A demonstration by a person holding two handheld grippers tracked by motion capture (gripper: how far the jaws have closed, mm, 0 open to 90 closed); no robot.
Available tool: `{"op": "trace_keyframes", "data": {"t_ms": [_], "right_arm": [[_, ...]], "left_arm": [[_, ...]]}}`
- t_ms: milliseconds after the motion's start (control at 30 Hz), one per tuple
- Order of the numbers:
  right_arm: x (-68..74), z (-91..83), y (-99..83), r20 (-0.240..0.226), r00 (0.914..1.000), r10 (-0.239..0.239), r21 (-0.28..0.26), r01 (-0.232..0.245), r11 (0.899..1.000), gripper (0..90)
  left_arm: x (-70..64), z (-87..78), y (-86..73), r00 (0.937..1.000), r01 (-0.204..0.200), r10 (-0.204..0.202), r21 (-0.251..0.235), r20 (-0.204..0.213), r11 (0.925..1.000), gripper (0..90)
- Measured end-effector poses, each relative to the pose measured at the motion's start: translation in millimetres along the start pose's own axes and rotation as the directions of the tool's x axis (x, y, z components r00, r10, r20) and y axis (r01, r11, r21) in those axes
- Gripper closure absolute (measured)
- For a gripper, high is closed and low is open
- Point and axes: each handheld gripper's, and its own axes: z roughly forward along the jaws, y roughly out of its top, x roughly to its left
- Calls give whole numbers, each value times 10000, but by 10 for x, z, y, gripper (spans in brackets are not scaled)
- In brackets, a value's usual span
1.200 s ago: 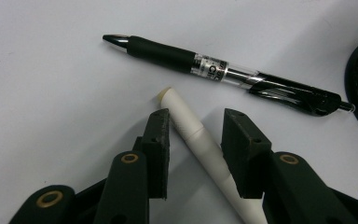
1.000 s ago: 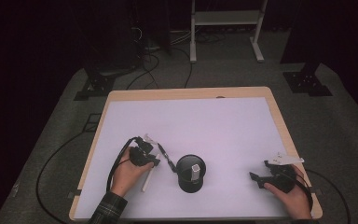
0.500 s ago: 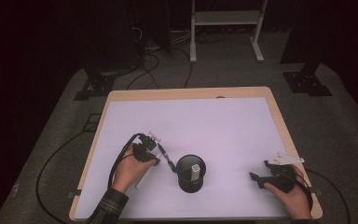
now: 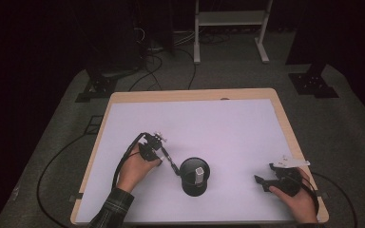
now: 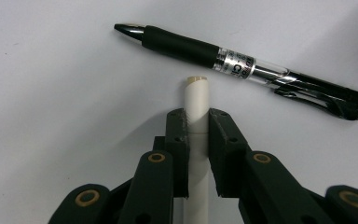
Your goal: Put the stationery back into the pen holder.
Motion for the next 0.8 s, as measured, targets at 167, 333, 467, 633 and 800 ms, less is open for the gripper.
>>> {"op": "trace_keyframes", "data": {"t_ms": [167, 333, 467, 633, 800], "right_arm": [[0, 0, 0, -4, 10000, 5, 3, -5, 10000, 189], [-1, 0, 0, -7, 10000, 5, 3, -5, 10000, 188], [-1, 0, 0, -11, 10000, 8, 4, -8, 10000, 188], [-1, 0, 0, -9, 10000, 6, 1, -6, 10000, 189], [-2, 0, 0, -12, 10000, 7, 4, -7, 10000, 188]], "left_arm": [[-16, 1, -7, 10000, -39, 39, -56, -73, 10000, 788], [22, -6, -46, 9998, 136, -131, -356, 142, 9993, 790], [47, -12, -71, 9994, 175, -157, -585, 318, 9981, 790], [67, -36, -90, 9984, 228, -181, -881, 539, 9959, 790], [77, -105, -111, 9977, 120, -27, -1380, 674, 9904, 790]]}}
